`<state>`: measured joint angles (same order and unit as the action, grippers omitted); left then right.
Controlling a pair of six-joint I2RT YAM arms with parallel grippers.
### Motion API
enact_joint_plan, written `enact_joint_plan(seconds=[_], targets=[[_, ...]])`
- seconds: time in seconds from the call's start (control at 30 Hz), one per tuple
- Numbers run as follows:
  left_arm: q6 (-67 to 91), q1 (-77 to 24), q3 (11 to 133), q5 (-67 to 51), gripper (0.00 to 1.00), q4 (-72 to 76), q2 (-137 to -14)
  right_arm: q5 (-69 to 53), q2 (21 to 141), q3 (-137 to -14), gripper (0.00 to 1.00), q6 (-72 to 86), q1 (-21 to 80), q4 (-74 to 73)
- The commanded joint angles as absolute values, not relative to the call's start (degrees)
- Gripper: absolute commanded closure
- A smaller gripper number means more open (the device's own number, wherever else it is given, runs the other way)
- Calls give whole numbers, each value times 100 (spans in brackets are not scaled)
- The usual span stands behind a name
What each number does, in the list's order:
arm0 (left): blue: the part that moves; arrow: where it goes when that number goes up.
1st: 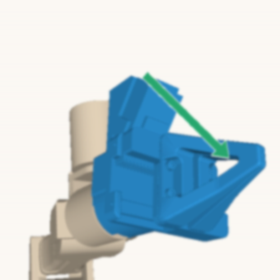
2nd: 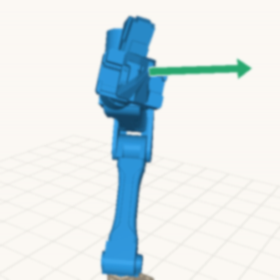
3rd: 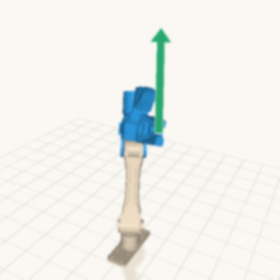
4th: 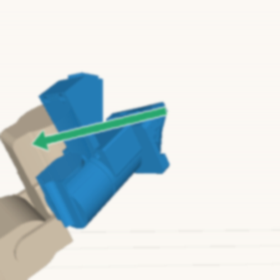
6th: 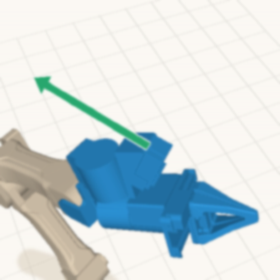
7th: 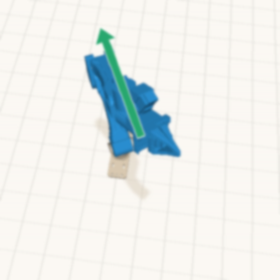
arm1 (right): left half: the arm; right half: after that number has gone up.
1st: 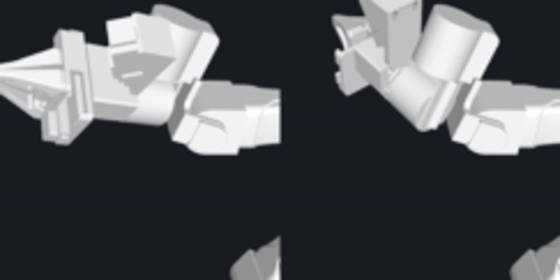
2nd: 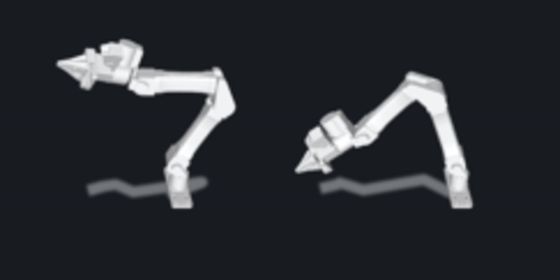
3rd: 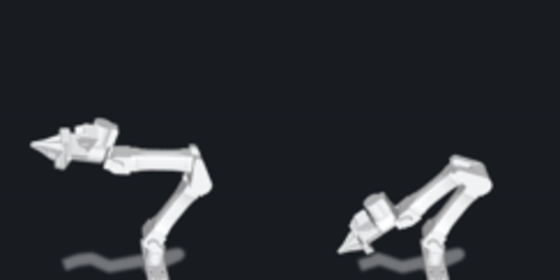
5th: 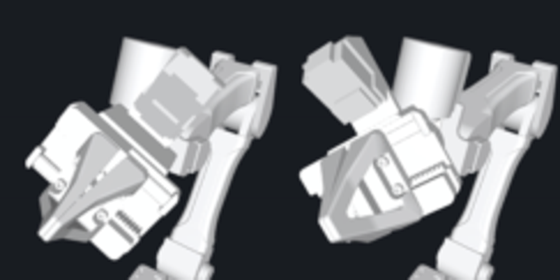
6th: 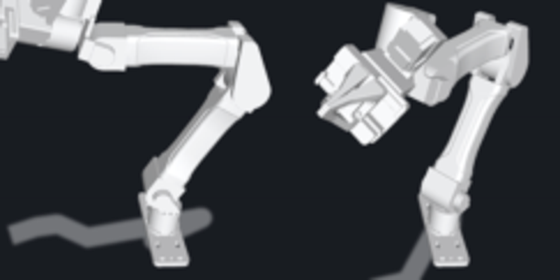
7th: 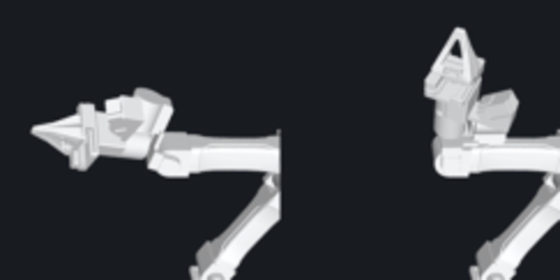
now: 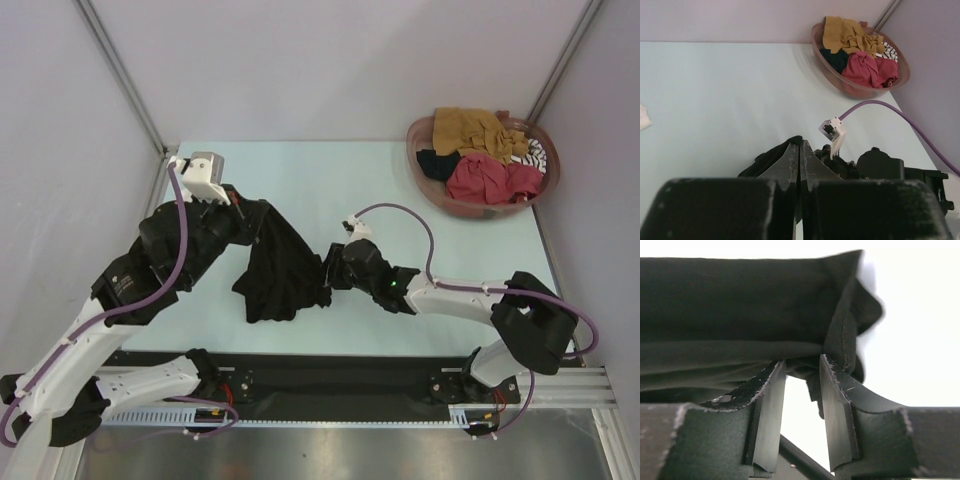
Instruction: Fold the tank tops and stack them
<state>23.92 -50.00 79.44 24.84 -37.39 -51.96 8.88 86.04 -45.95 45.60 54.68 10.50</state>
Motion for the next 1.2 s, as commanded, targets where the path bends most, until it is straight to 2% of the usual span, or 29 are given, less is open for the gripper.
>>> enact_joint_plan(seconds=[0.0, 0.23, 0.43, 0.57, 0.6, 0.67, 0.73, 0.83, 0.87, 0.9, 1.17], targets=[[2303, -4940, 8217, 2487, 100, -3586, -5115, 1247, 8692, -4808, 61, 4447, 5511, 783], [2276, -4939, 8227, 2531, 100, -3647, -5063, 1775, 8587, -4816, 58, 4193, 5642, 203], [2250, -4939, 8270, 2593, 100, -3656, -4992, 1767, 8517, -4518, 59, 4254, 5599, 210], [2241, -4931, 8306, 2610, 100, -3700, -4992, 1802, 8394, -4377, 49, 4307, 5564, 246], [2241, -4939, 8340, 2619, 100, -3735, -4983, 1784, 8394, -4368, 52, 4289, 5529, 194], [2232, -4939, 8367, 2672, 100, -3779, -4966, 1680, 8350, -4263, 57, 4289, 5406, 185], [2206, -4939, 8394, 2707, 100, -3797, -4931, 1591, 8297, -4071, 58, 4289, 5353, 272], [2189, -4931, 8429, 2786, 100, -3806, -4878, 1197, 8227, -3763, 53, 4420, 5212, 763], [2188, -4939, 8429, 2795, 100, -3806, -4869, 960, 8148, -3509, 44, 4525, 5186, 965], [2180, -4939, 8429, 2804, 100, -3814, -4860, 897, 8113, -3411, 43, 4579, 5133, 1237], [2092, -4939, 8666, 2900, 100, -3981, -4781, 581, 8279, -3261, 45, 4509, 4782, 1424]])
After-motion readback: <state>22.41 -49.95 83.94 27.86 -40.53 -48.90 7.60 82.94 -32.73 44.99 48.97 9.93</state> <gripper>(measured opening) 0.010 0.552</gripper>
